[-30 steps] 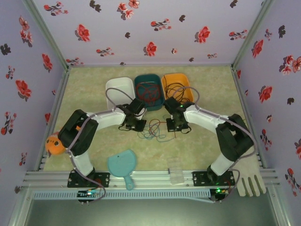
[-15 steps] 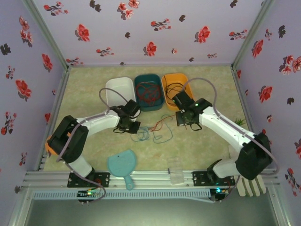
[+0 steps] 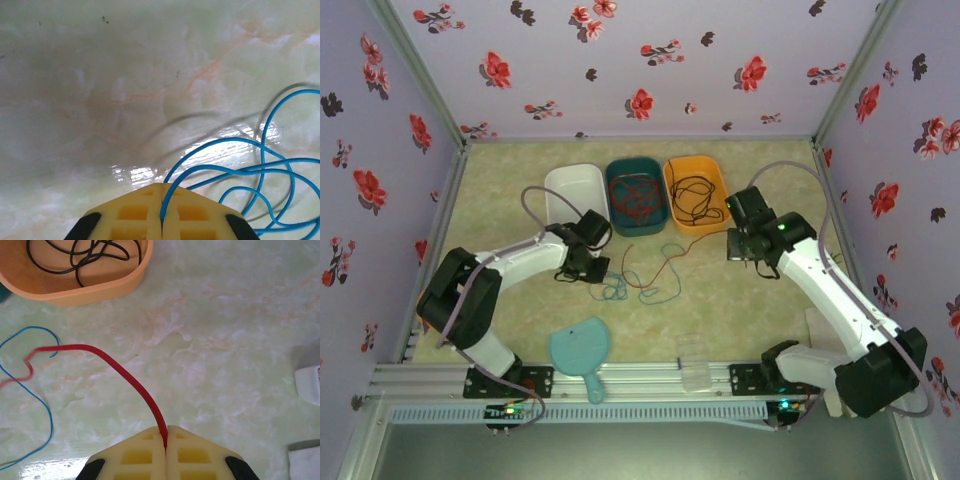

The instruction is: Untangle the cables

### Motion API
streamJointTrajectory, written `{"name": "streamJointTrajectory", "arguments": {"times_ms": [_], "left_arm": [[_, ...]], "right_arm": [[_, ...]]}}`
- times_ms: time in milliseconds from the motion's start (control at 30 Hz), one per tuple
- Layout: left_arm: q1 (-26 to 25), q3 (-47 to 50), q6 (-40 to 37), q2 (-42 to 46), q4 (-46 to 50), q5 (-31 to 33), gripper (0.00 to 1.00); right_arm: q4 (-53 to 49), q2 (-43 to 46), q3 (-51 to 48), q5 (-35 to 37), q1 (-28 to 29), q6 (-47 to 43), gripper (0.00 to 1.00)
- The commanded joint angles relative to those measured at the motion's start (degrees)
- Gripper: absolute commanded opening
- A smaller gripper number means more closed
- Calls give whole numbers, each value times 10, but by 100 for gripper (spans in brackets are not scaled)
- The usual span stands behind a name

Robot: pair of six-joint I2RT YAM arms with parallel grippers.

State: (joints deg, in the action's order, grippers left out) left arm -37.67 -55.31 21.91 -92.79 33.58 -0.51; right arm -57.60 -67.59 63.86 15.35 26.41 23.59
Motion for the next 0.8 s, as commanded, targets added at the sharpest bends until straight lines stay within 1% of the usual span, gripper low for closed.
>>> {"name": "streamJointTrajectory", "arguments": {"times_ms": [0, 300, 500, 633, 767], "left_arm": [[6, 6, -13, 17, 22, 13, 0], [16, 17, -13, 23, 17, 18, 0], [20, 21, -13, 28, 12, 20, 0], [21, 20, -15, 34, 13, 20, 0], [21, 20, -13, 46, 8, 20, 0]], "right_arm": [[-31, 11, 34, 28, -7, -16, 0], [-118, 30, 146, 114, -25, -48, 0], [-150, 47, 211, 144, -35, -55, 0], [-146, 54, 241, 124, -35, -59, 0], [-122, 49, 267, 69, -36, -67, 0]]}}
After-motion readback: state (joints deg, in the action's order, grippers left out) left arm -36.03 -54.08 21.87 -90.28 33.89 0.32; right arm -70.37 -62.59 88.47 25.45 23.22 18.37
